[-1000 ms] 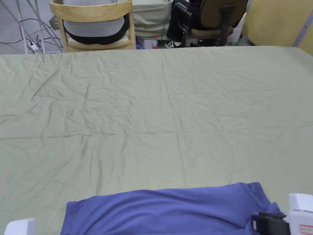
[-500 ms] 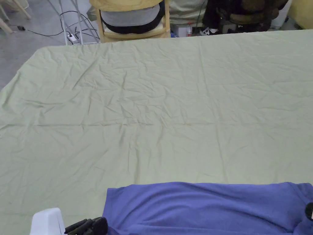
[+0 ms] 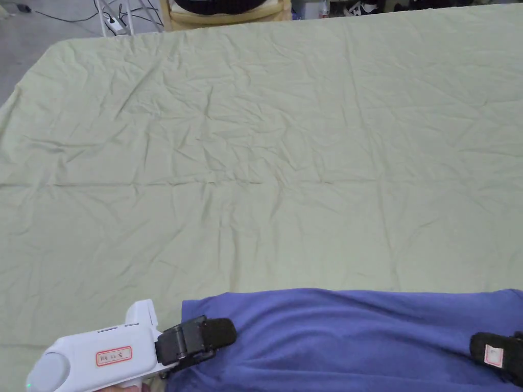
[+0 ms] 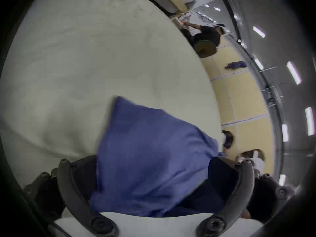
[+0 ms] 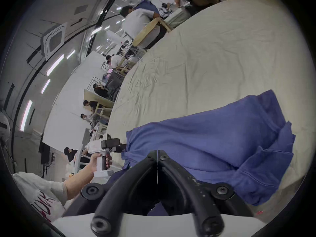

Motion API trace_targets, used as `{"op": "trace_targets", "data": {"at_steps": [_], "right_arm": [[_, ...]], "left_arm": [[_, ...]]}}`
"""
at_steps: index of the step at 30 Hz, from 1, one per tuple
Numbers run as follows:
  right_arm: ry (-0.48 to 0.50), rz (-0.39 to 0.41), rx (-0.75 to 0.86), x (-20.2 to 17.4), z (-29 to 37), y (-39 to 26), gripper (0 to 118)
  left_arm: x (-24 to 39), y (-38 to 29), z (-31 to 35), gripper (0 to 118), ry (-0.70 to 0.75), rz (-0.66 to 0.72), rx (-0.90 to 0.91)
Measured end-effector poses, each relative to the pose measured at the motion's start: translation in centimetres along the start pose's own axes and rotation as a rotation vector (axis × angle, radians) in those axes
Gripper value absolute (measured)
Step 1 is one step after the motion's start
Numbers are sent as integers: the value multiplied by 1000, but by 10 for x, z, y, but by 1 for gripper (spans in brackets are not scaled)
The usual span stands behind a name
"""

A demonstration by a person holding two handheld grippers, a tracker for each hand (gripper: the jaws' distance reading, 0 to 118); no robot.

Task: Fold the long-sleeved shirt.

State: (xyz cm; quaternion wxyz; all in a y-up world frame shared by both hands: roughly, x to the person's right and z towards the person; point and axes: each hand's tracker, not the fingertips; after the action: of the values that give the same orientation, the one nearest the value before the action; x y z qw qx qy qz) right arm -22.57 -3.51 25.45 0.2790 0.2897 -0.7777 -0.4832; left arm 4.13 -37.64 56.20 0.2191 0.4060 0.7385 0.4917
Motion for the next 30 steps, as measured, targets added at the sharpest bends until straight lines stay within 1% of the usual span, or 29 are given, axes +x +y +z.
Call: {"op": "trace_targets", "data": {"at_steps": [1,2,3,4,5,6,7,8,9,10,12,15,17,19,21,26,30], "right_arm": [[0,0,-6,0,-4,1,3],[-1,1,-10,0,-8,3,3],[-3,0,-15,-1,-11,5,3],[-3,-1,-18,-1,-13,6,3],[-4,-2,-20,-2,-15,8,3],[-5,-1,-22,-4,-17,10,3],[-4,1,-21,-7,-18,11,3],[0,4,-20,-8,-18,12,3],[7,6,-18,-9,-18,13,3],[11,8,-18,-11,-19,15,3],[13,14,-17,-17,-21,16,3],[-25,48,-1,-32,-20,18,3],[-74,47,26,-44,-20,16,3],[-96,60,41,-57,-18,14,3],[-96,56,63,-69,-18,9,3],[-54,52,105,-87,-12,6,3],[-78,48,151,-95,-5,10,3]], "left_arm": [[27,-15,-13,106,-63,44,-30],[25,-28,-28,96,-58,70,-49],[6,-25,-43,94,-4,55,-44],[-8,-19,-48,94,40,18,-30],[0,-14,-50,94,39,-21,-26],[3,-12,-48,93,42,-30,-28],[3,-10,-42,70,44,-21,-24],[-16,7,-29,10,91,-25,14],[-37,14,-23,10,139,-45,29],[-57,17,-12,10,176,-35,45],[-44,-1,-10,10,120,20,14],[-35,20,16,10,100,46,60],[-20,34,34,10,73,51,81],[-3,44,47,9,49,59,94],[18,54,57,9,26,47,108],[64,78,78,9,0,10,147],[61,108,106,9,3,-11,182]]}}
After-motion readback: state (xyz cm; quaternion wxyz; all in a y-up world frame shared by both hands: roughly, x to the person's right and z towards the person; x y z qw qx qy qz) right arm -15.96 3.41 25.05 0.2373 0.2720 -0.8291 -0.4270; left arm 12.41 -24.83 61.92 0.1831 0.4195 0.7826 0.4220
